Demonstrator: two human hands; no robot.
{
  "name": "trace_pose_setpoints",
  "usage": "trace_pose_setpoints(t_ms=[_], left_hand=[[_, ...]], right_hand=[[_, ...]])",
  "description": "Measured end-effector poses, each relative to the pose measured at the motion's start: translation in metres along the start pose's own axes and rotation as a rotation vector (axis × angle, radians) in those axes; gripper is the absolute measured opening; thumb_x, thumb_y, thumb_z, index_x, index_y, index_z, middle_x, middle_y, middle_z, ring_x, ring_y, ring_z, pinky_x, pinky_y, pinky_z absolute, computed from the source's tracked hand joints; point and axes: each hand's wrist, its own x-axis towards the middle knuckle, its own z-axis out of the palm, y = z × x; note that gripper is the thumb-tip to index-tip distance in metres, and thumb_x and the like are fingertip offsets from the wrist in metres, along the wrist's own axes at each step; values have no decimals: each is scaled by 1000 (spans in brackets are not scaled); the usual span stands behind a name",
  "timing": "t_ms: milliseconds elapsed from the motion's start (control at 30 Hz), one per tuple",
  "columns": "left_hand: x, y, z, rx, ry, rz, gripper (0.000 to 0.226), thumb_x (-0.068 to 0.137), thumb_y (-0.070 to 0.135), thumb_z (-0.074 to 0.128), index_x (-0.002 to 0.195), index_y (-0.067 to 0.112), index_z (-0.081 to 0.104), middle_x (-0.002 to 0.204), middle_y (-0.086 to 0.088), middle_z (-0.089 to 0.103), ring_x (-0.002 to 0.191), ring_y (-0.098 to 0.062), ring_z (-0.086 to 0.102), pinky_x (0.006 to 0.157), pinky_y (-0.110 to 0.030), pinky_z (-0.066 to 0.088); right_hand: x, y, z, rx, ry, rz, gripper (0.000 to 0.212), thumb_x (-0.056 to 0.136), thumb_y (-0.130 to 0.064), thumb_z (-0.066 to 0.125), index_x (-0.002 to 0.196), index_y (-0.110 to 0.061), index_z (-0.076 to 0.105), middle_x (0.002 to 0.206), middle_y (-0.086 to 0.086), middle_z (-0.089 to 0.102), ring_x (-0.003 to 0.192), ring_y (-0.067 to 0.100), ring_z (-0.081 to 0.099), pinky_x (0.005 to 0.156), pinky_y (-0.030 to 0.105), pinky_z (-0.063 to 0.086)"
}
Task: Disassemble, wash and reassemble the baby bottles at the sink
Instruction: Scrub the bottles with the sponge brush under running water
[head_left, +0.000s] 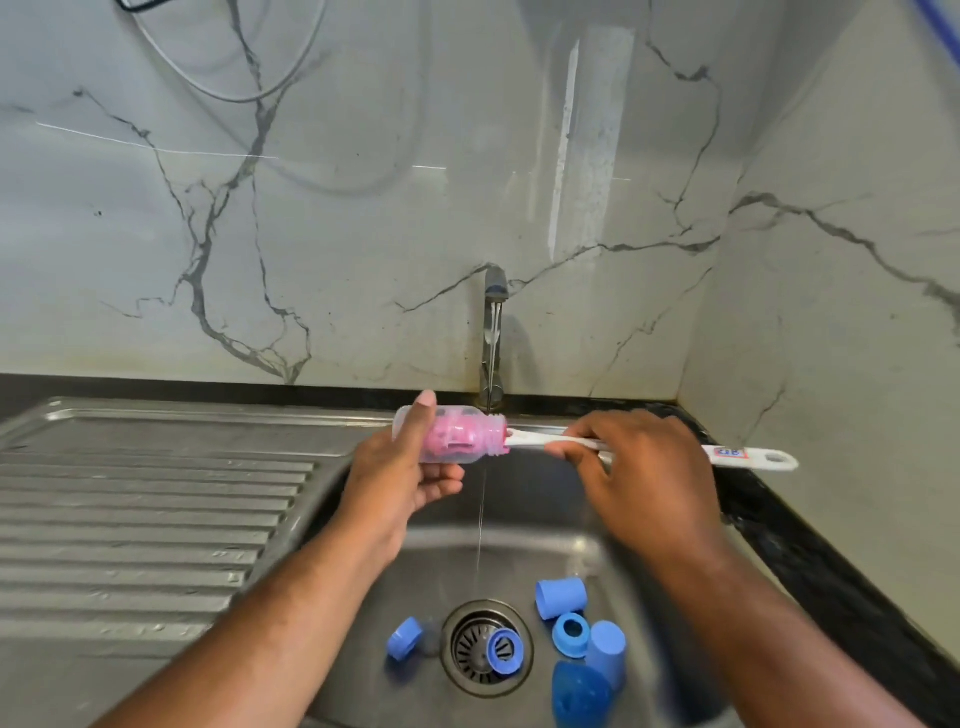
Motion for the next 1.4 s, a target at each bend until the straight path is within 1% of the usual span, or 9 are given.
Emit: trace_pose_setpoints(t_ms=[300, 467, 600, 767, 933, 1100, 1167, 1267, 1400], left_hand=[[-7, 10, -1, 73, -292, 123, 37, 86, 28, 72, 120, 20, 62, 105, -9, 72, 81, -23, 66, 67, -38, 56], [0, 10, -9, 9, -174, 3, 35, 96, 45, 60, 118, 18, 62, 113, -14, 74, 89, -24, 73, 72, -37, 57], [-6, 6, -10, 140, -217, -131, 60, 92, 66, 51, 114, 13, 69, 96, -17, 75, 65, -20, 66, 56, -30, 54], [-6, 10, -8, 257, -353, 164, 38, 90, 20, 74, 125, 23, 59, 115, -12, 69, 85, -29, 71, 65, -38, 58], [2, 7, -17, 131, -269, 83, 55, 94, 68, 48, 126, 25, 60, 121, -11, 71, 101, -31, 72, 85, -44, 56], [-4, 0, -21, 287, -304, -228, 68, 90, 73, 44, 117, 15, 68, 102, -14, 77, 67, -20, 65, 58, -29, 48], [-5, -1, -19, 299, -335, -138, 53, 91, 61, 57, 114, 15, 70, 99, -15, 74, 60, -16, 57, 52, -26, 42], [3, 2, -20, 390, -350, 156, 42, 82, 42, 81, 114, 21, 65, 107, -11, 73, 77, -21, 67, 58, -31, 51], [8, 5, -23, 145, -290, 164, 51, 81, 62, 72, 101, 16, 71, 107, -8, 75, 102, -30, 70, 83, -40, 55]], right_hand=[[0, 3, 3, -53, -182, 172, 36, 100, -58, 46, 99, -33, 71, 86, -9, 70, 75, 17, 56, 62, 32, 39], [-1, 4, 7, 103, -127, -36, 20, 91, -56, 64, 98, -38, 69, 87, -17, 68, 74, 6, 58, 62, 28, 45], [-5, 5, 12, 92, -71, -103, 10, 93, -43, 70, 97, -35, 72, 81, -14, 70, 70, 12, 63, 59, 31, 50], [-2, 14, 11, 73, -268, 129, 28, 98, -54, 56, 83, -35, 69, 63, -10, 56, 61, 11, 48, 51, 20, 26], [-2, 19, 18, 112, -222, 29, 24, 96, -52, 61, 93, -33, 75, 74, -14, 62, 70, 10, 55, 59, 28, 39], [-4, 13, 19, 111, -161, -105, 8, 91, -44, 71, 93, -38, 76, 79, -17, 70, 72, 7, 60, 64, 31, 49], [-5, 13, 20, 78, -241, -24, 21, 94, -54, 62, 94, -38, 76, 77, -13, 71, 70, 8, 60, 64, 29, 49], [-5, 17, 24, 74, -341, 104, 34, 95, -61, 56, 95, -34, 76, 75, -9, 70, 69, 8, 59, 60, 27, 43], [-3, 18, 22, 85, -336, 108, 31, 93, -62, 58, 94, -37, 76, 81, -11, 72, 75, 8, 61, 65, 26, 46]])
